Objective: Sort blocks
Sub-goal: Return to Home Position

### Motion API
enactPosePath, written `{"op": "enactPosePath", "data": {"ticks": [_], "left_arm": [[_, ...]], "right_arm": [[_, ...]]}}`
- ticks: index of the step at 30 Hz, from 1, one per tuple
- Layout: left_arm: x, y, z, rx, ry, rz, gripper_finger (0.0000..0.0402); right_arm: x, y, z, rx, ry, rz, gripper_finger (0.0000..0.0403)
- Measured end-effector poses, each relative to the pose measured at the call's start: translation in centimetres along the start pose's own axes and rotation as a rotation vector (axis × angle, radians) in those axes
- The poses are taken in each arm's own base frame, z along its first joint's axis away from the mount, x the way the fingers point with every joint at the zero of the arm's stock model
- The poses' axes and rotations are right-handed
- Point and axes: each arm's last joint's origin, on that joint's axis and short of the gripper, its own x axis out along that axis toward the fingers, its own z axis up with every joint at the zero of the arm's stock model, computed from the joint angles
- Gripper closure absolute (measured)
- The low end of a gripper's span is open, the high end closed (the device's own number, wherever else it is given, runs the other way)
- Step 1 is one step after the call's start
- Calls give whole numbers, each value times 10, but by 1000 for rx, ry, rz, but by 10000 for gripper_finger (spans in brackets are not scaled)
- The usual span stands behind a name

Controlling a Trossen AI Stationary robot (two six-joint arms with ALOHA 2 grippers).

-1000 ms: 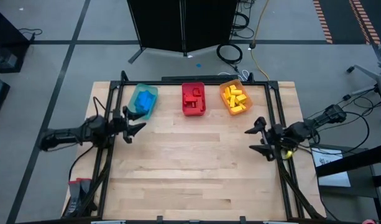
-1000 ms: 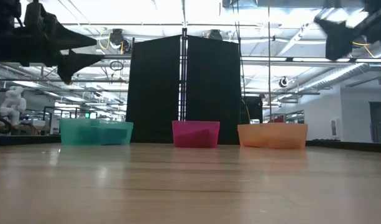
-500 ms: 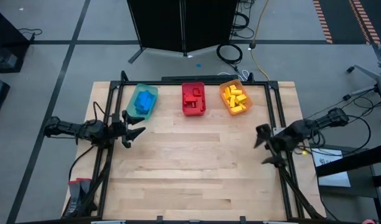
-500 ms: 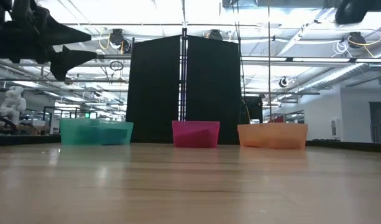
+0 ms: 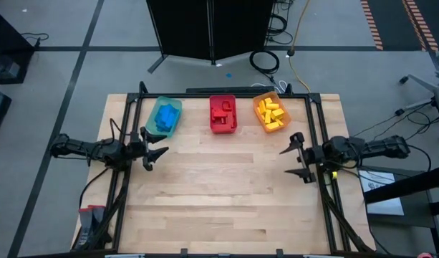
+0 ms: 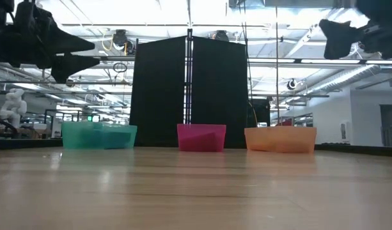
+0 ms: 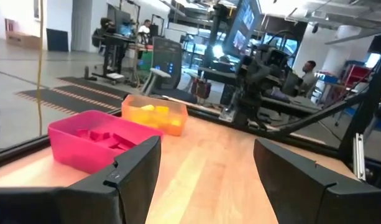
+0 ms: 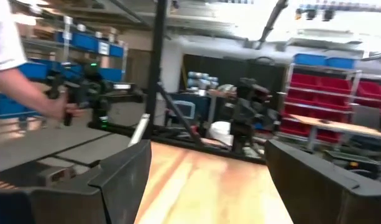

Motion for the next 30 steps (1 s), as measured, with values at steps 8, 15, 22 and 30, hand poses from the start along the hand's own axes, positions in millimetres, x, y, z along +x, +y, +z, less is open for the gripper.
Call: {"op": "enactPosePath", "data": {"ticks": [8,15,22,30], "left_arm": [[0,0,0,-3,0,7,139],[0,1,0,46,0,24,139],[1,1,-2,81,13,24,139],[1,-4,-3,16,44,-135,139]], "right_arm": [[-2,-12,0,-17,3,-120,94],[-3,-20,-5,31,51,-226,94],[-3,-20,-7,50,75,-228,94],[-3,-20,-7,69,69,-228,94]]}}
